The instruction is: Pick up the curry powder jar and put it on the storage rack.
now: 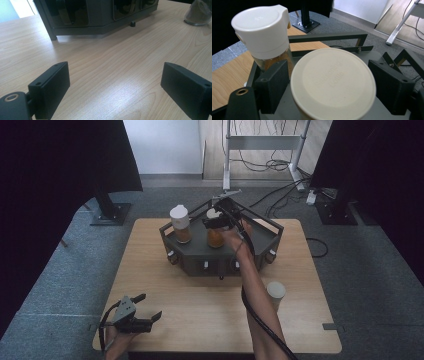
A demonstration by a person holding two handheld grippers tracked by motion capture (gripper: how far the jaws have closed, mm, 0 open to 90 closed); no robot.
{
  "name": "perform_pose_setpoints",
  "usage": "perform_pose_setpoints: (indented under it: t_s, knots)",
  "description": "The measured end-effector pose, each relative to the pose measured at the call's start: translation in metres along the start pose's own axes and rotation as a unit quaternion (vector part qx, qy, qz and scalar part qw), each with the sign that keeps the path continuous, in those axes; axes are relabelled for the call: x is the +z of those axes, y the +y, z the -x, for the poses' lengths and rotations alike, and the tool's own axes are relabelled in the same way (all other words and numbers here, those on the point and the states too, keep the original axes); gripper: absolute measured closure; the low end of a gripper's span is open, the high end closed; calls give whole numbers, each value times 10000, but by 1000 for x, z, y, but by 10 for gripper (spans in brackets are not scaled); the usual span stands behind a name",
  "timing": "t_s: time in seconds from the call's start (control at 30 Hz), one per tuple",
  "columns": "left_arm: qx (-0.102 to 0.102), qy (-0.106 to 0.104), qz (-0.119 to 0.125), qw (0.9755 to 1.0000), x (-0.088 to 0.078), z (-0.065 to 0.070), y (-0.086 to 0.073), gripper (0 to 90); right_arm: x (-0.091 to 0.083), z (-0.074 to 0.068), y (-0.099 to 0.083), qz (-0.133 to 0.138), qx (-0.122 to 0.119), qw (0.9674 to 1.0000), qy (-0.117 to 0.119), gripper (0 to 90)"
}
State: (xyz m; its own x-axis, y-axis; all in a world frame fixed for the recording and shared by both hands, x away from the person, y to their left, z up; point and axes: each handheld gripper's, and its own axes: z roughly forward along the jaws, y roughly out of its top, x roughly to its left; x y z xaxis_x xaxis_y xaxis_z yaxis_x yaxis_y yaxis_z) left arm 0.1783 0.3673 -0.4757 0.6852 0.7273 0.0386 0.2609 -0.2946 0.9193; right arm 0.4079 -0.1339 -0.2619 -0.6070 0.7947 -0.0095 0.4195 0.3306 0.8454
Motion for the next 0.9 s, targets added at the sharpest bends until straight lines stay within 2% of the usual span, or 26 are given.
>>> perform_pose_setpoints:
  t_s: [0.27, 0.53, 0.9]
  knots:
    - [17, -10, -10, 10000, 1, 1, 1, 83, -15, -1, 0, 120, -130, 9998, -20, 152]
    - [32, -12, -24, 10000, 2, 2, 1, 83, -37, -1, -2, 322, -264, 9991, -1, 150]
    - [42, -18, -44, 10000, 3, 3, 2, 83, -68, -3, -7, 448, -411, 9981, 26, 150]
